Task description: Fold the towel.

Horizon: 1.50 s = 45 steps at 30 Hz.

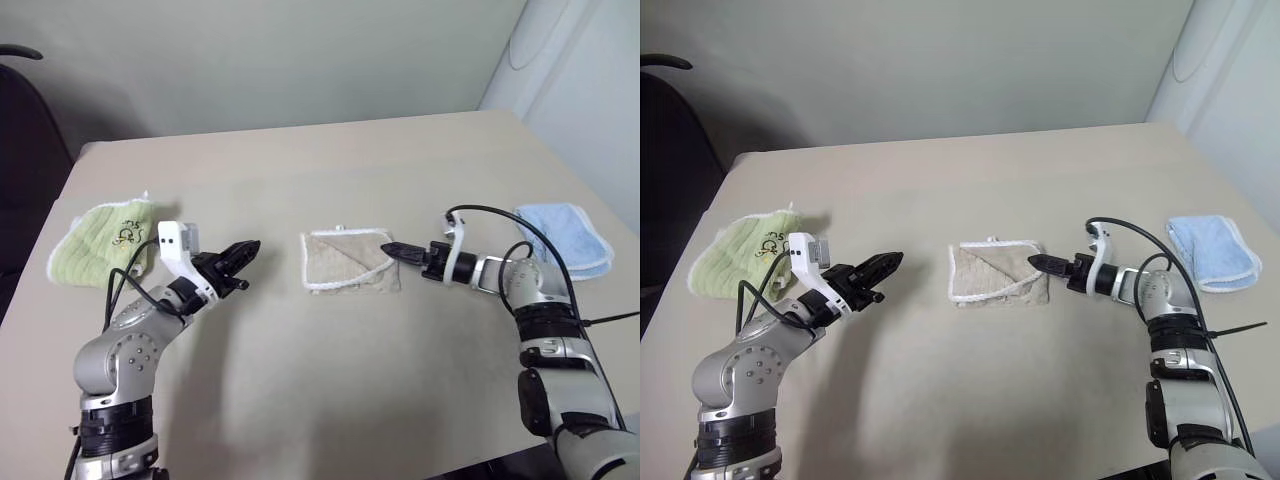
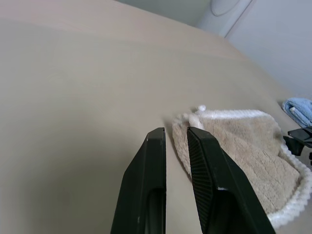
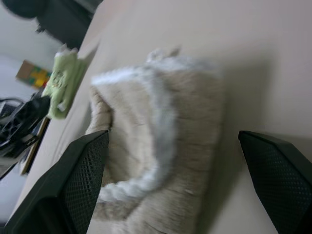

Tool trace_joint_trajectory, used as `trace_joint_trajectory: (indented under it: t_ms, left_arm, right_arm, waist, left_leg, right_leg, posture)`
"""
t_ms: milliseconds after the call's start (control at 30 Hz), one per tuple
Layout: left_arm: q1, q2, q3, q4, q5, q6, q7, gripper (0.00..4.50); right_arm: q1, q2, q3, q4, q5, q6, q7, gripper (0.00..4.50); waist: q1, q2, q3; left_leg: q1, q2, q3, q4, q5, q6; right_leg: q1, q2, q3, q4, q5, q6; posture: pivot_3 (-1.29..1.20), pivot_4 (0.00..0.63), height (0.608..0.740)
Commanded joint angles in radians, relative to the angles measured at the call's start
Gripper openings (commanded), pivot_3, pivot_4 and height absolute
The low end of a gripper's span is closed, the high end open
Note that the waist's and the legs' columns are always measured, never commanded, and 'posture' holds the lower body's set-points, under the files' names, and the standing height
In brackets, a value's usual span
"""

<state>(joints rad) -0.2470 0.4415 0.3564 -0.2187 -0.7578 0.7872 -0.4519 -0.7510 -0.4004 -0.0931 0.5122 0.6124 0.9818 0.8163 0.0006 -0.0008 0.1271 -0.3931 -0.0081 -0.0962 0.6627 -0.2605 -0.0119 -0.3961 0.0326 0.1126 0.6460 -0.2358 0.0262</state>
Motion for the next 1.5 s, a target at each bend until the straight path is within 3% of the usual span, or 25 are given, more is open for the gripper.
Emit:
trace_joint_trajectory:
  t_ms: [33, 367, 400, 500, 833, 1100, 1233, 1400, 1500]
  left_arm:
    - [0.001, -0.001, 0.001, -0.035, -0.014, -0.006, 0.006, 0.80]
    - [0.000, -0.018, -0.034, -0.050, -0.017, -0.005, 0.019, 0.80]
    - [0.001, -0.020, -0.036, -0.053, -0.017, -0.004, 0.021, 0.80]
    - [0.006, -0.024, -0.040, -0.060, -0.019, -0.005, 0.026, 0.80]
    - [0.017, -0.030, -0.042, -0.076, -0.027, -0.003, 0.036, 0.80]
    - [0.011, -0.036, -0.048, -0.073, -0.033, -0.002, 0.044, 0.80]
    - [0.008, -0.039, -0.055, -0.063, -0.039, -0.001, 0.044, 0.80]
    - [-0.015, -0.045, -0.067, -0.032, -0.040, -0.008, 0.032, 0.80]
    - [-0.032, -0.055, -0.084, -0.012, -0.033, -0.013, 0.024, 0.80]
  right_arm:
    - [-0.033, 0.022, 0.055, -0.007, -0.025, -0.012, 0.062, 4.48]
    - [-0.058, 0.094, 0.090, 0.054, -0.077, -0.053, 0.088, 4.48]
    - [-0.059, 0.097, 0.087, 0.059, -0.078, -0.055, 0.088, 4.31]
    - [-0.055, 0.096, 0.071, 0.061, -0.079, -0.052, 0.084, 3.61]
    - [-0.005, 0.075, -0.040, -0.046, -0.015, 0.026, 0.034, 0.03]
    - [0.065, 0.081, -0.287, -0.248, 0.159, 0.181, -0.137, 0.01]
    - [-0.003, 0.041, -0.479, -0.319, 0.256, 0.205, -0.298, 0.01]
    - [-0.130, -0.111, -0.658, -0.240, 0.282, 0.156, -0.472, 0.01]
    - [-0.166, -0.247, -0.712, -0.077, 0.231, 0.082, -0.520, 0.01]
  waist:
    - [0.000, 0.000, 0.000]
    - [-0.013, 0.000, 0.000]
    - [-0.015, 0.000, 0.000]
    - [-0.017, 0.000, 0.000]
    - [-0.014, 0.000, 0.000]
    - [-0.003, 0.000, 0.000]
    - [-0.003, 0.000, 0.000]
    - [0.004, 0.000, 0.001]
    - [0.009, 0.000, 0.000]
  left_leg:
    - [0.000, 0.000, 0.000, 0.000, 0.000, 0.000]
    - [0.000, 0.000, 0.000, 0.000, 0.000, 0.000]
    - [0.000, 0.001, 0.000, 0.000, 0.000, 0.000]
    - [0.000, 0.001, 0.000, 0.000, 0.000, 0.000]
    - [0.000, 0.001, 0.000, 0.000, 0.000, -0.001]
    - [0.000, 0.000, 0.000, 0.001, 0.000, -0.001]
    - [0.000, 0.000, 0.000, 0.001, 0.000, -0.001]
    - [0.000, 0.000, 0.000, 0.001, -0.001, 0.000]
    - [0.000, 0.000, -0.001, -0.001, -0.001, 0.000]
  right_leg:
    - [0.000, 0.000, 0.000, 0.000, 0.000, 0.000]
    - [0.000, 0.000, 0.000, 0.000, 0.000, -0.001]
    - [0.000, 0.000, 0.000, 0.000, 0.000, -0.001]
    - [0.000, 0.001, 0.000, 0.000, 0.000, -0.002]
    - [0.001, 0.001, 0.000, 0.000, 0.000, -0.002]
    - [0.001, 0.001, -0.001, 0.000, 0.000, -0.002]
    - [0.001, 0.001, 0.000, 0.000, 0.000, -0.002]
    - [0.001, 0.000, 0.000, 0.000, 0.000, -0.001]
    - [0.001, 0.000, 0.000, -0.001, 0.000, -0.001]
  posture:
    - [0.00, 0.150, 0.740]
    - [0.00, 0.150, 0.740]
    - [0.00, 0.150, 0.740]
    - [0.00, 0.150, 0.740]
    - [0.00, 0.150, 0.740]
    - [0.00, 0.150, 0.740]
    - [0.00, 0.150, 0.740]
    - [0.00, 0.150, 0.740]
    - [0.00, 0.150, 0.740]
